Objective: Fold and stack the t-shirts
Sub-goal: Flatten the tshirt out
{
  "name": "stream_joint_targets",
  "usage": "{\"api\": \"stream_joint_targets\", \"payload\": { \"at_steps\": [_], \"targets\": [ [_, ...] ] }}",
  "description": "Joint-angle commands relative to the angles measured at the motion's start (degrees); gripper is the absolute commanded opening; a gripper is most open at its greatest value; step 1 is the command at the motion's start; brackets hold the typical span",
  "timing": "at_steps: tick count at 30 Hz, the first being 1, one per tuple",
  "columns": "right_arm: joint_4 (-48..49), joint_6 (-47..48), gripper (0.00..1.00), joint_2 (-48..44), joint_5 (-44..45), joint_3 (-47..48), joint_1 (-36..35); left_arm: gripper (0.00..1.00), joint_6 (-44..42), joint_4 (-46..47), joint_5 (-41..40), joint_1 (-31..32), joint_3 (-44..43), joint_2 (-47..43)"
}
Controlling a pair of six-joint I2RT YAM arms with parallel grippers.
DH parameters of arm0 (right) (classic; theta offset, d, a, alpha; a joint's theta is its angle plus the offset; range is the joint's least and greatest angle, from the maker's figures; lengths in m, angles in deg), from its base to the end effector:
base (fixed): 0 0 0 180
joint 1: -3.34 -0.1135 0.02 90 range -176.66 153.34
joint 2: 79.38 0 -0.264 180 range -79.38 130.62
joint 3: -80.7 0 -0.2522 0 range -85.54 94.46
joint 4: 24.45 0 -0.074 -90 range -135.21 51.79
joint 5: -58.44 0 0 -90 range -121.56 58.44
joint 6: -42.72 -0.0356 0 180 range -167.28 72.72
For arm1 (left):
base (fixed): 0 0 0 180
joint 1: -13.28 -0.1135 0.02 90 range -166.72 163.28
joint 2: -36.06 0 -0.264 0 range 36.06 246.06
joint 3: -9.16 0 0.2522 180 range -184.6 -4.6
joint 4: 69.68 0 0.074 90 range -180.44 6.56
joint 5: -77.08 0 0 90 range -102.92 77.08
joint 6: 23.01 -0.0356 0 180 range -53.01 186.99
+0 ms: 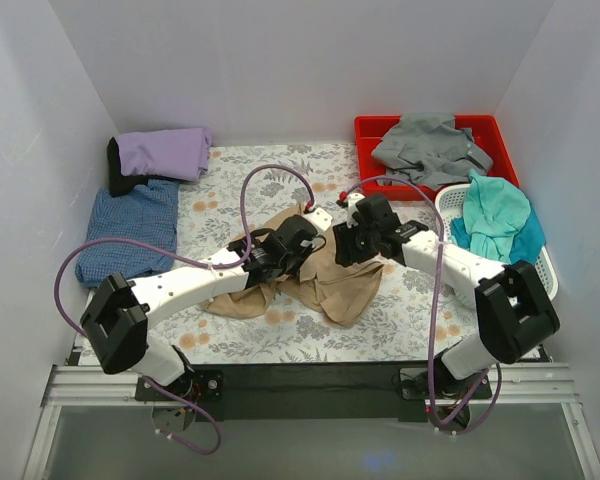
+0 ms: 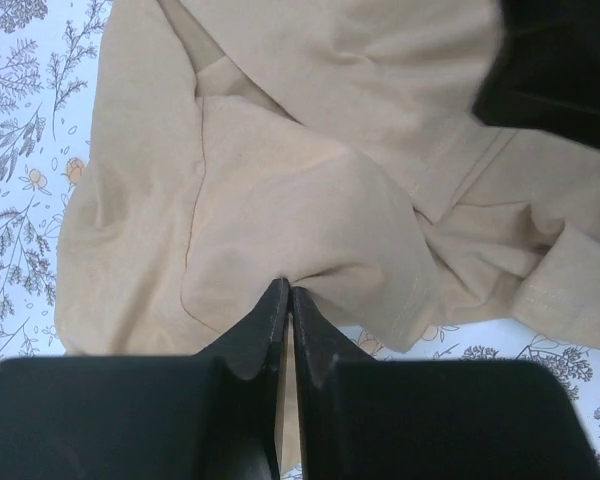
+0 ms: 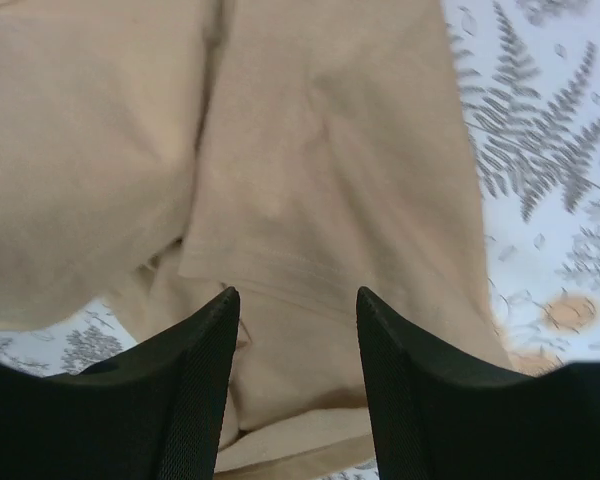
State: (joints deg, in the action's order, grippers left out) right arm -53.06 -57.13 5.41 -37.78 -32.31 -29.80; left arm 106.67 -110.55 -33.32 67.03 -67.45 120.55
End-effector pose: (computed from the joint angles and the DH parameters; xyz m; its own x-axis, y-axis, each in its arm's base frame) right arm 0.2588 0.1736 0.2201 -0.7012 -0.2547 -0.6659 -0.4933 0.8476 0.1953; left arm 0.1964 -0.2469 0.2610 -0.7380 -0.0056 -0.6748 0.1933 0.9563 -0.2193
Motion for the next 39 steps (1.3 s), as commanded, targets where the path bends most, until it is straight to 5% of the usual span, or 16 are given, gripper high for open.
{"api": "stream_joint_targets", "payload": {
  "at_steps": [1,17,33,36,39],
  "targets": [
    [2.81,1.85,0.57,8.18,-1.69,9.95,-5.78,0.00,1.28,-2.15,-1.57,0.12,1.24,-1.61],
    [1.76,0.62,0.56,18.57,4.72,16.64,-11.33,0.00,6.90,-8.30,-13.34,-7.08,-0.52,-6.78],
    [-2.99,-0.09,0.52,22.34,12.11,16.91,-11.59,0.00,6.55,-8.22,-10.89,-9.72,-1.13,-7.41],
    [-3.51,-0.35,0.46,22.78,13.07,16.90,-11.68,0.00,6.55,-8.31,-11.06,-9.72,-1.22,-7.23],
    [-4.13,-0.52,0.25,22.96,14.65,17.08,-11.68,0.00,6.55,-8.22,-10.89,-9.81,-1.40,-7.06]
  ]
}}
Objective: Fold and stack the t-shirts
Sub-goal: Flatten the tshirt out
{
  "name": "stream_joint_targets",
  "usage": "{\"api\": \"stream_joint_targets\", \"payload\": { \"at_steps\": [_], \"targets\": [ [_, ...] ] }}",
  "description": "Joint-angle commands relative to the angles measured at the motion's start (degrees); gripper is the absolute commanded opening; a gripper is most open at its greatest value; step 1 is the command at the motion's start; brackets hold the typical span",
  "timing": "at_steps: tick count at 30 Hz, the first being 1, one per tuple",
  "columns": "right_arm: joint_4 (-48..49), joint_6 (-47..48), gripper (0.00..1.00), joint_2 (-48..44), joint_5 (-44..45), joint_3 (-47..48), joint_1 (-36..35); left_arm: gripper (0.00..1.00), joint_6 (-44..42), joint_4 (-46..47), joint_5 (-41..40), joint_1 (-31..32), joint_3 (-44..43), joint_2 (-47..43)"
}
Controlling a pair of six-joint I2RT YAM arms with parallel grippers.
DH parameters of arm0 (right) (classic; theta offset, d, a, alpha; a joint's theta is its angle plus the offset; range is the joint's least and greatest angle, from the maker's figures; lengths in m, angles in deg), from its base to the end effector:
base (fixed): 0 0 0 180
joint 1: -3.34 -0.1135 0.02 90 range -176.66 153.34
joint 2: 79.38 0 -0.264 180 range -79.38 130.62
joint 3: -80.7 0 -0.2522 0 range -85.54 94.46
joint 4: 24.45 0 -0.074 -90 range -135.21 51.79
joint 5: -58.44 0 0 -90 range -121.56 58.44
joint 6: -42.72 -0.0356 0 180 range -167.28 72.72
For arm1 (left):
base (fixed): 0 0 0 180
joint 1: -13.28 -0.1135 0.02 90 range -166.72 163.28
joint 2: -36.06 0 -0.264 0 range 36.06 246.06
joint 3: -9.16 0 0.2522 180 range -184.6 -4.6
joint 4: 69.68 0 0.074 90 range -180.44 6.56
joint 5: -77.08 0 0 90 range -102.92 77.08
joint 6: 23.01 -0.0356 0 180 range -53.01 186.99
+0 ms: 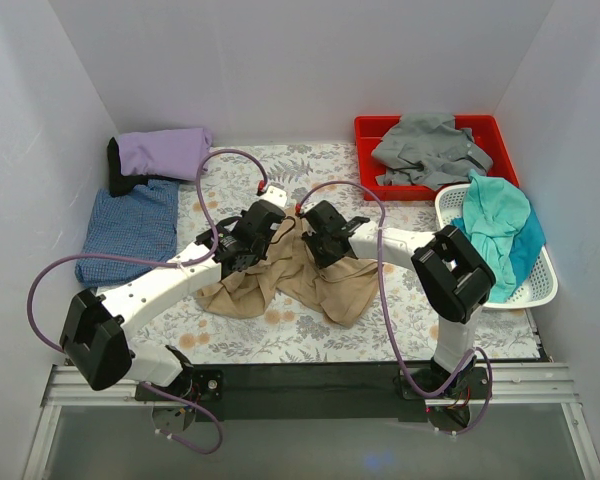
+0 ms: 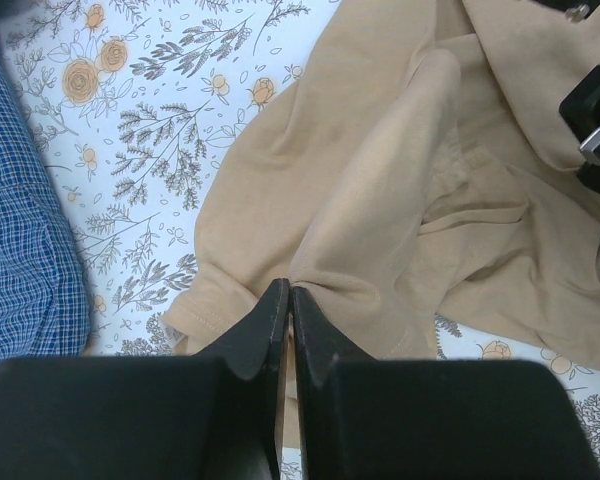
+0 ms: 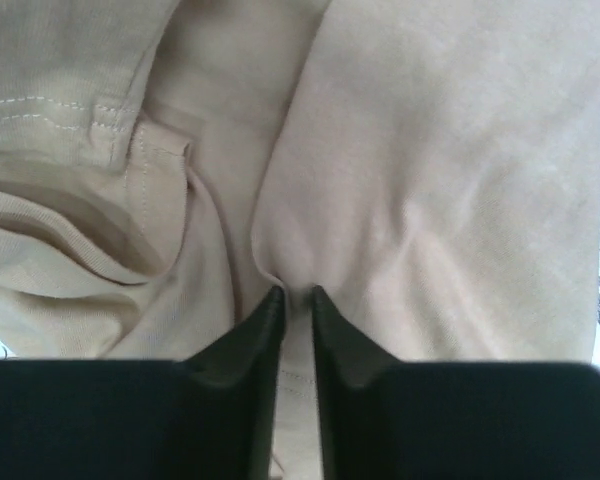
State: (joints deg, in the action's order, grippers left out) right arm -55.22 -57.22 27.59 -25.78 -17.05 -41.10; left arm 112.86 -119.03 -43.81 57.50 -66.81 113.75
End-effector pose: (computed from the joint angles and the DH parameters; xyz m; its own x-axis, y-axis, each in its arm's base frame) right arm 0.2796 0.2692 0.1704 -0.6927 -0.4388 -0.5724 -0.5445 0.8386 0.0161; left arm 0.2145 -0.1832 0.2825 -0.6518 -0.2252 -0.7242 -0.1444 0.9743 -0.1729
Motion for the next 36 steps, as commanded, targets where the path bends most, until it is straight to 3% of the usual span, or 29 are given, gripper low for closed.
{"api": "stream_joint_targets", "payload": {
  "at_steps": [1,3,6,18,29,32,36],
  "targets": [
    [-1.97,-0.44,0.20,0.60,2.92,1.74,-0.38,0.00,0.36,0.26,-0.48,-0.28,-1.95,-0.26],
    [-2.32,-0.52,0.09,-0.62,4.41,1.65,-0.47,0.00,0.19,0.18,-0.66,-0.37,-1.86,-0.17],
    [-2.41,-0.17,0.01,-3.17,5.55,1.47,-0.55,0.00,0.19,0.09,-0.75,-0.54,-1.86,-0.35],
    [-7.15,4.13,0.01,-20.57,15.93,-0.55,-0.47,0.00,-2.53,-1.59,-1.63,-4.76,-7.13,-4.83],
    [-9.09,3.25,0.01,-16.28,12.86,-0.46,-0.38,0.00,-1.31,-2.11,1.27,-5.03,-5.47,-5.00],
    [-8.91,3.34,0.12,-15.66,12.33,-0.28,-0.29,0.00,-1.31,-1.85,1.98,-5.12,-5.20,-4.83],
    [-8.82,3.43,0.10,-14.08,12.23,0.50,-0.38,0.00,-1.48,-1.67,2.51,-5.03,-5.11,-3.52]
  ]
}}
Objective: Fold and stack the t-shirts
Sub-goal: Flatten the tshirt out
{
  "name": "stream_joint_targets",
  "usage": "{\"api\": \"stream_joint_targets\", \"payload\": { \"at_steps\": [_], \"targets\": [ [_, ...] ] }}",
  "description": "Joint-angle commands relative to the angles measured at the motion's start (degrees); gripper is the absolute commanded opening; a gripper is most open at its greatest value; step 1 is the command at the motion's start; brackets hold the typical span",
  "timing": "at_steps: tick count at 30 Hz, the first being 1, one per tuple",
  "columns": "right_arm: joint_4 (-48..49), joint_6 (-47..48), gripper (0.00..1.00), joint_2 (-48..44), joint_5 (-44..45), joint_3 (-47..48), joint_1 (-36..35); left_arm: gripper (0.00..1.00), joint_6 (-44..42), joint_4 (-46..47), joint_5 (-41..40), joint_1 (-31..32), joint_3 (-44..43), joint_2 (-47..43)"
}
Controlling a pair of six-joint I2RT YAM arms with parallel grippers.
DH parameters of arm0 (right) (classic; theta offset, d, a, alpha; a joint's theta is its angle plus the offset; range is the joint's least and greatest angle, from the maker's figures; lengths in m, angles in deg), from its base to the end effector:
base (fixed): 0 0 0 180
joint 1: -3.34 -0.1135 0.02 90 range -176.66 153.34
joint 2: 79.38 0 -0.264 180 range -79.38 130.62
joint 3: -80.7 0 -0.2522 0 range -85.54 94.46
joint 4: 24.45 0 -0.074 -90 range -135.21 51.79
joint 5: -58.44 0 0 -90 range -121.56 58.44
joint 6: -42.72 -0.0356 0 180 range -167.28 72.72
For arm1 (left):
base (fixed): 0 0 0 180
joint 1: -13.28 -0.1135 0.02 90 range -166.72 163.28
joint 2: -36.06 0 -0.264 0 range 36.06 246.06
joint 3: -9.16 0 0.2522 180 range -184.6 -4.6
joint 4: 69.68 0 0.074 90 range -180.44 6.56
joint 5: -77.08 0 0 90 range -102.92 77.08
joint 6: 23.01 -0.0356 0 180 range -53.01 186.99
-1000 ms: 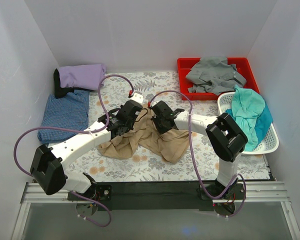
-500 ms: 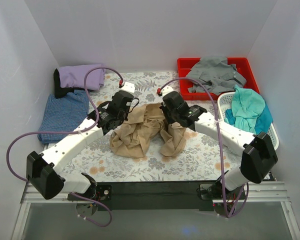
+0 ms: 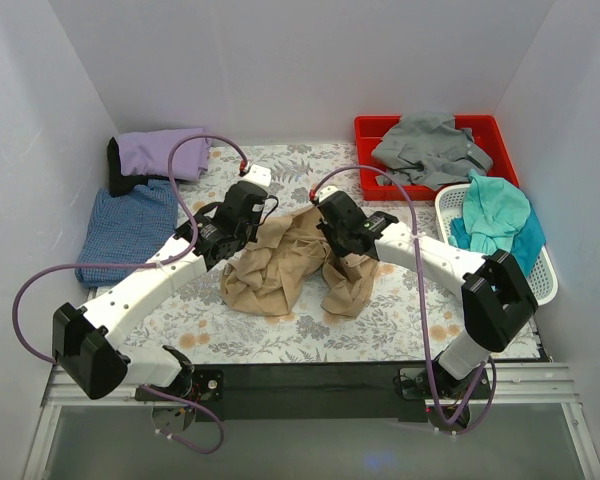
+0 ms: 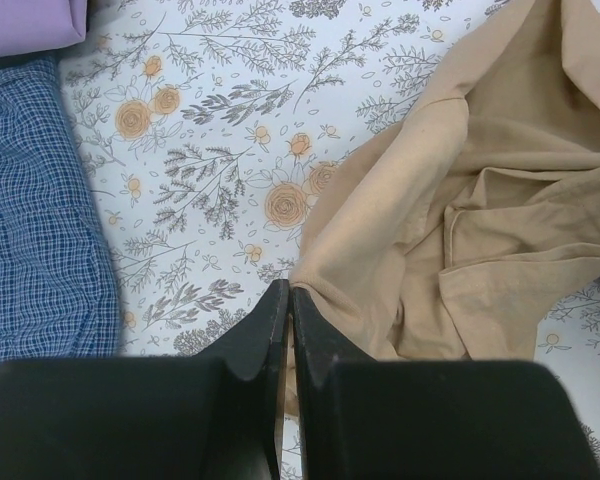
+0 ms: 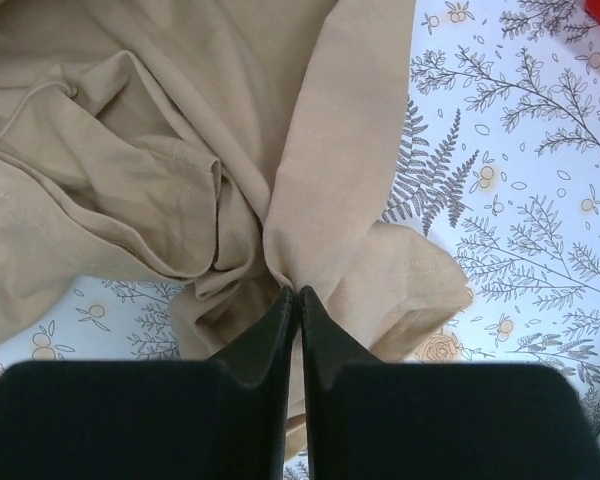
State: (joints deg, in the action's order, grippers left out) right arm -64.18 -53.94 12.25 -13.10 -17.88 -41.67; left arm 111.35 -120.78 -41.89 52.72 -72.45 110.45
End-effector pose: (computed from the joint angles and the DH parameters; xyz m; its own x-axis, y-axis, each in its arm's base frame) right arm 0.2519 0.2361 0.2502 -0.5985 -0.4432 -0.6674 -0.4605 0.8720 -0.1661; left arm 0.2233 -0.1614 0.3266 -0.5828 -0.3126 -0.7501 -0.1697 0.9495 -0.2639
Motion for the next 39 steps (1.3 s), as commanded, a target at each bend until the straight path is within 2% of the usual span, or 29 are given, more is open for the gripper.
{"api": "stream_joint_targets", "payload": {
  "at_steps": [1,3,4,5,6,7,8,10,12,13,14,15,16,17,18,27,33,35,37,39],
  "targets": [
    [0.22,-0.28,0.09,1.44,-0.27,1.34,0.19,0.00,0.03,0.08,0.58,-0.24,0.53,-0.12],
    [0.22,-0.46,0.09,1.53,-0.18,1.34,0.19,0.00,-0.06,0.08,0.67,-0.33,0.53,0.05],
    [0.14,-0.72,0.18,1.62,0.17,1.34,0.19,0.00,-0.06,0.16,0.84,-0.24,0.53,0.14],
    [-0.04,-0.99,0.36,1.44,0.44,1.25,0.19,0.00,-0.06,0.25,1.02,-0.33,0.53,0.05],
    [0.14,-1.08,0.44,1.01,0.44,0.99,0.28,0.00,-0.06,0.25,1.11,-0.33,0.62,0.14],
    [0.14,-1.08,0.44,0.65,0.53,0.81,0.19,0.00,-0.06,0.34,1.28,-0.33,0.62,0.14],
    [0.31,-1.17,0.37,0.48,0.70,0.72,0.28,0.00,-0.06,0.43,1.29,-0.24,0.62,0.23],
    [0.49,-0.99,0.09,0.56,0.61,0.63,0.28,0.00,-0.15,0.60,1.29,-0.33,0.79,0.49],
    [0.40,-1.17,0.04,0.82,0.61,0.72,0.28,0.00,-0.24,0.60,1.64,-0.24,0.62,0.75],
    [0.40,-1.08,0.06,1.00,0.44,0.72,0.28,0.00,-0.32,0.34,1.81,-0.33,0.53,1.02],
    [0.14,-1.34,0.19,1.09,0.26,0.72,0.28,0.00,-0.15,0.25,1.81,-0.33,0.36,1.11],
    [0.05,-1.52,0.20,1.00,-0.09,0.46,0.28,0.00,-0.15,0.25,1.81,-0.24,0.44,1.11],
    [0.14,-1.61,0.17,0.65,-0.18,0.37,0.28,0.00,-0.24,0.34,1.81,-0.33,0.44,1.11],
    [0.05,-1.69,0.05,0.56,-0.09,0.28,0.28,0.00,-0.24,0.25,1.81,-0.33,0.53,1.02],
    [0.05,-1.96,0.01,0.39,0.87,0.11,0.28,0.00,-0.24,0.25,1.81,-0.33,0.62,0.93],
    [-0.21,-1.08,0.01,-11.10,8.95,0.63,0.28,0.00,0.03,-0.98,0.85,-0.68,-2.80,0.14],
    [-3.99,1.20,0.02,-13.68,10.63,2.30,0.45,0.00,-1.64,-0.89,-1.00,-1.73,-6.15,-2.06],
    [-4.61,1.82,0.09,-12.71,9.93,1.87,0.54,0.00,-1.73,-0.98,-0.74,-1.82,-5.89,-2.41],
    [-4.61,1.56,0.10,-11.23,9.32,1.16,0.54,0.00,-1.12,-0.98,-0.21,-1.82,-5.36,-2.32],
    [-4.70,0.95,0.19,-9.99,8.44,0.99,0.54,0.00,-0.77,-1.15,0.49,-1.82,-4.49,-2.23]
  ]
}}
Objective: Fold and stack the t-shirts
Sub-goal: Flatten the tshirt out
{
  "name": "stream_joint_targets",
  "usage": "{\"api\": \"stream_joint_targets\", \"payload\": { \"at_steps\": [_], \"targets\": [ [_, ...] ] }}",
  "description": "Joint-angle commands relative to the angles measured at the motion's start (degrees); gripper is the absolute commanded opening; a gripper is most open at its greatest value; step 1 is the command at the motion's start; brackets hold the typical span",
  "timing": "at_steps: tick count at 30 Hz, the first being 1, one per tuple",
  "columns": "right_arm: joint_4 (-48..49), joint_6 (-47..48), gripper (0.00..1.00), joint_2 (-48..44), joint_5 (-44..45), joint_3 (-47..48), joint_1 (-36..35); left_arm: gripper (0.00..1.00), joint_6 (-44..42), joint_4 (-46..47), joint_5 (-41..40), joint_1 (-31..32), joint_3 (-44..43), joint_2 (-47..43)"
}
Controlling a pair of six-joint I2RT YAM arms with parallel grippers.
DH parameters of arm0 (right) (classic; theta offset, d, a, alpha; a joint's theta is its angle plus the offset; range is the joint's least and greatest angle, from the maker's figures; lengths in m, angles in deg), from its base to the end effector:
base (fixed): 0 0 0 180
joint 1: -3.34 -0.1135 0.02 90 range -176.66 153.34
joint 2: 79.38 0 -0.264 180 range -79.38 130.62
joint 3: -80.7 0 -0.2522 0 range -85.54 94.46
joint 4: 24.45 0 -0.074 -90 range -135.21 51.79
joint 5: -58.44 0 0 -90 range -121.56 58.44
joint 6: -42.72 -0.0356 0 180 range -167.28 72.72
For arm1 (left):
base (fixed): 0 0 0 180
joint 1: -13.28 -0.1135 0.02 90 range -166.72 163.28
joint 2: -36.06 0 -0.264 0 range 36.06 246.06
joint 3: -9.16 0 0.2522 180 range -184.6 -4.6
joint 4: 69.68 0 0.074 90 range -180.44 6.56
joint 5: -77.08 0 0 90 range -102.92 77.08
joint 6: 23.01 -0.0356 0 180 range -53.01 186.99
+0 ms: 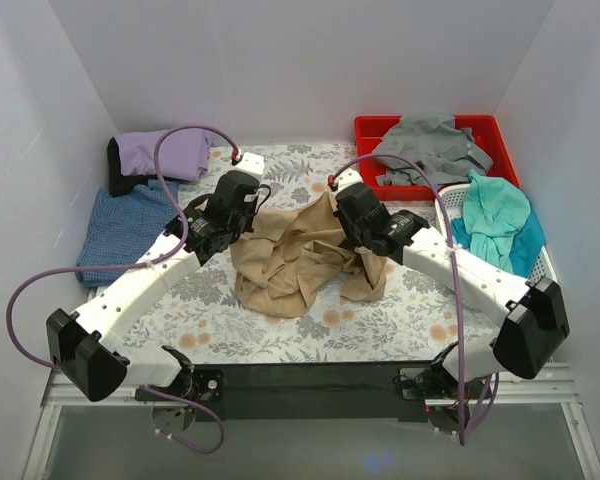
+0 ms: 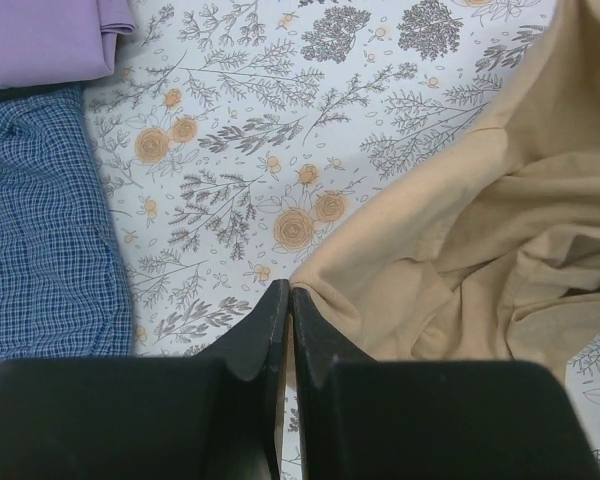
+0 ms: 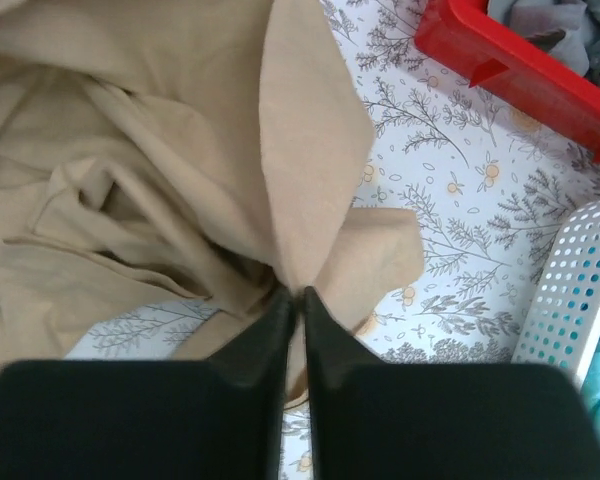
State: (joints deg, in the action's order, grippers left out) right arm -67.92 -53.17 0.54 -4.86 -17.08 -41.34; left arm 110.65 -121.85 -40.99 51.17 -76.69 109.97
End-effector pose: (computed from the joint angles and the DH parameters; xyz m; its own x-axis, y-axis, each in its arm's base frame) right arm 0.2284 0.2034 0.3139 -0.5054 -0.3708 -0.7791 -0.3376 0.9159 -0.2170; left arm 0.2266 -0.1551 0.3513 -0.5471 -0.3461 -0.7621 -0.1650 0.9372 -0.3072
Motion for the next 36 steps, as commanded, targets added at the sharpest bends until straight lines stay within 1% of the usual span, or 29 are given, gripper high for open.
{"api": "stream_joint_targets", "payload": {
  "at_steps": [1,2,6,9,13,17,22,24,26,28,30,33,34,36],
  "targets": [
    [-0.96,-0.17,0.17,2.86,-0.06,0.00,0.21,0.00,0.28,-0.26,-0.23,-0.27,-0.15,-1.66],
    [-0.96,-0.87,0.02,3.22,-0.15,-0.09,0.21,0.00,0.37,-0.26,-0.05,-0.27,0.20,-1.58],
    [-0.17,-1.14,0.01,3.93,-1.47,-0.35,0.21,0.00,0.55,-0.26,0.65,-0.27,0.55,-1.05],
    [-0.17,-1.58,0.01,3.93,-0.69,-0.17,0.30,0.00,0.29,0.36,0.83,-0.27,0.82,-0.70],
    [0.44,-1.76,0.01,0.52,1.86,-0.70,0.21,0.00,0.11,-0.17,-0.66,-0.27,0.55,-0.52],
    [0.62,-0.09,0.01,-4.41,3.71,0.61,0.21,0.00,-0.33,-1.05,1.17,-2.46,-3.04,-2.27],
    [-1.13,1.76,0.01,-11.88,4.68,5.53,0.21,0.00,-2.26,-4.99,-0.13,-3.44,-15.07,-5.26],
    [-3.24,1.94,0.01,-15.12,4.68,7.63,0.21,0.00,-2.44,-6.23,-1.36,-3.44,-20.42,-7.19],
    [-4.99,1.85,0.01,-17.59,5.20,10.10,0.21,0.00,-1.92,-8.25,-2.68,-3.44,-23.78,-9.73],
    [-5.70,1.50,0.01,-21.98,5.56,11.33,0.21,0.00,-1.12,-9.48,-3.21,-3.44,-27.81,-12.46],
    [-6.76,0.71,0.01,-26.37,5.56,11.60,0.21,0.00,0.19,-9.40,-3.04,-3.44,-29.32,-17.64],
    [-9.03,-0.26,0.01,-31.73,5.73,12.48,0.21,0.00,0.90,-9.66,0.03,-3.35,-31.17,-23.87],
    [-9.65,-0.26,0.01,-32.89,5.56,12.74,0.13,0.00,0.90,-10.79,2.74,-3.44,-31.70,-25.29],
    [-10.97,-0.17,0.01,-36.39,4.59,13.62,0.21,0.00,1.25,-12.20,4.86,-3.44,-32.93,-28.80]
  ]
}}
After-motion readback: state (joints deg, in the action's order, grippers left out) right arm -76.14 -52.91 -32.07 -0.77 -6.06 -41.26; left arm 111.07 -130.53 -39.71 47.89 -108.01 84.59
